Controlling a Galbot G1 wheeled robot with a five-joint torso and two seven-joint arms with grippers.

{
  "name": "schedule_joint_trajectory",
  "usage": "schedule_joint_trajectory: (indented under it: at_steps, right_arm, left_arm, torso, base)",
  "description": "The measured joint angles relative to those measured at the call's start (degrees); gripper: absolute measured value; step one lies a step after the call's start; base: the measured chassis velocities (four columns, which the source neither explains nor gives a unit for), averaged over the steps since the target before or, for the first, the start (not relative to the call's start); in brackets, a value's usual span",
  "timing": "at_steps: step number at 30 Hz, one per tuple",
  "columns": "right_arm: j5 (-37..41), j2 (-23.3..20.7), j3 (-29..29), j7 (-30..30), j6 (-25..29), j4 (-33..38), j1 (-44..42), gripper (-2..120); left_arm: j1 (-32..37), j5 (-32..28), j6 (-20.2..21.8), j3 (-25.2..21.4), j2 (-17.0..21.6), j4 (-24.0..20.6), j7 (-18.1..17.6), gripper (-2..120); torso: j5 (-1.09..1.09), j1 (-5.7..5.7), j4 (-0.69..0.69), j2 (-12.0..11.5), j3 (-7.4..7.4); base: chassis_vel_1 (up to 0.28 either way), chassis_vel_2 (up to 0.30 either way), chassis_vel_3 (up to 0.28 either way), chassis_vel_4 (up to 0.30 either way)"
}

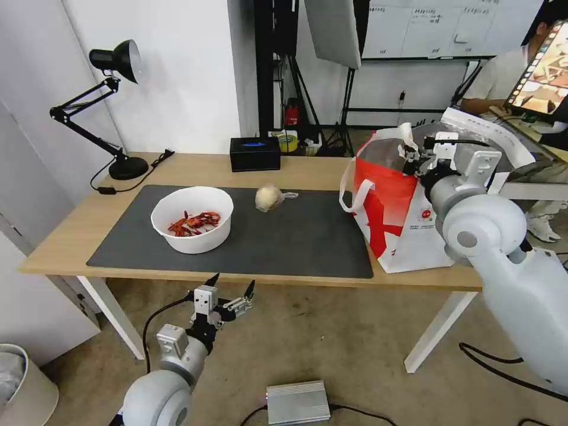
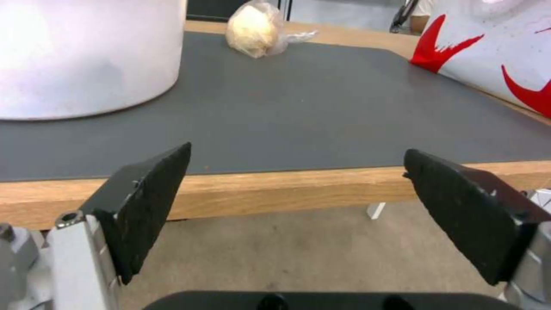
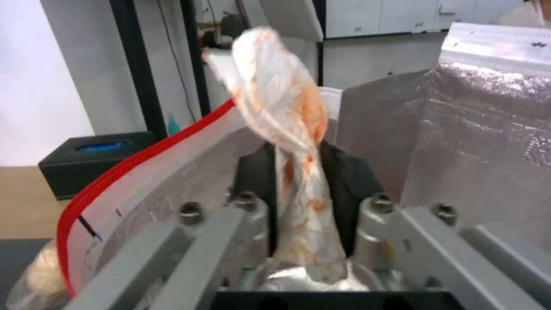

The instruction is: Pick up the trash from the table and place it into the takeout bag.

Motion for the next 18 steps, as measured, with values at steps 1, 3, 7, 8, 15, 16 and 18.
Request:
schedule_joint_trajectory:
  at_steps: [1,3,7,8,15,16,18]
  right_arm:
    - [0.0,-0.1,0.0,0.0,0.0,0.0,0.0,28]
    - [0.0,-0.2,0.1,0.1,-0.1,0.1,0.2,36]
    - [0.0,-0.6,0.2,0.1,-0.3,0.0,0.4,49]
    - [0.0,-0.7,0.3,0.1,-0.4,0.0,0.4,56]
    - [0.0,-0.8,0.4,0.0,-0.5,-0.1,0.7,81]
    - [0.0,-0.8,0.4,0.0,-0.5,-0.1,0.7,81]
    - [0.0,-0.9,0.5,-0.5,-0.5,-0.1,0.7,91]
  left_arm:
    - [0.0,0.0,0.0,0.0,0.0,0.0,0.0,100]
    - [-0.1,0.0,0.0,0.1,0.1,0.1,0.0,100]
    - [-0.3,-0.1,0.0,0.3,0.1,0.1,0.0,100]
    - [-0.3,-0.1,0.0,0.4,0.1,0.1,0.0,100]
    - [-0.4,-0.1,-0.1,0.6,0.0,0.0,0.0,100]
    - [-0.4,-0.1,-0.1,0.6,0.0,0.0,0.0,100]
    - [-0.4,-0.1,-0.1,0.5,0.1,0.0,0.0,100]
  torso:
    - [0.00,0.00,0.00,0.0,0.00]
    - [0.00,0.00,0.00,0.0,0.00]
    - [0.00,0.00,0.00,0.0,0.00]
    - [0.00,0.00,0.00,0.0,0.00]
    - [0.00,0.00,0.00,0.0,0.00]
    - [0.00,0.00,0.00,0.0,0.00]
    - [0.00,0.00,0.00,0.0,0.00]
  base:
    - [0.000,0.000,0.000,0.000]
    - [0.000,0.000,0.000,0.000]
    - [0.000,0.000,0.000,0.000]
    - [0.000,0.000,0.000,0.000]
    - [0.000,0.000,0.000,0.000]
    - [0.000,0.000,0.000,0.000]
    - [0.000,0.000,0.000,0.000]
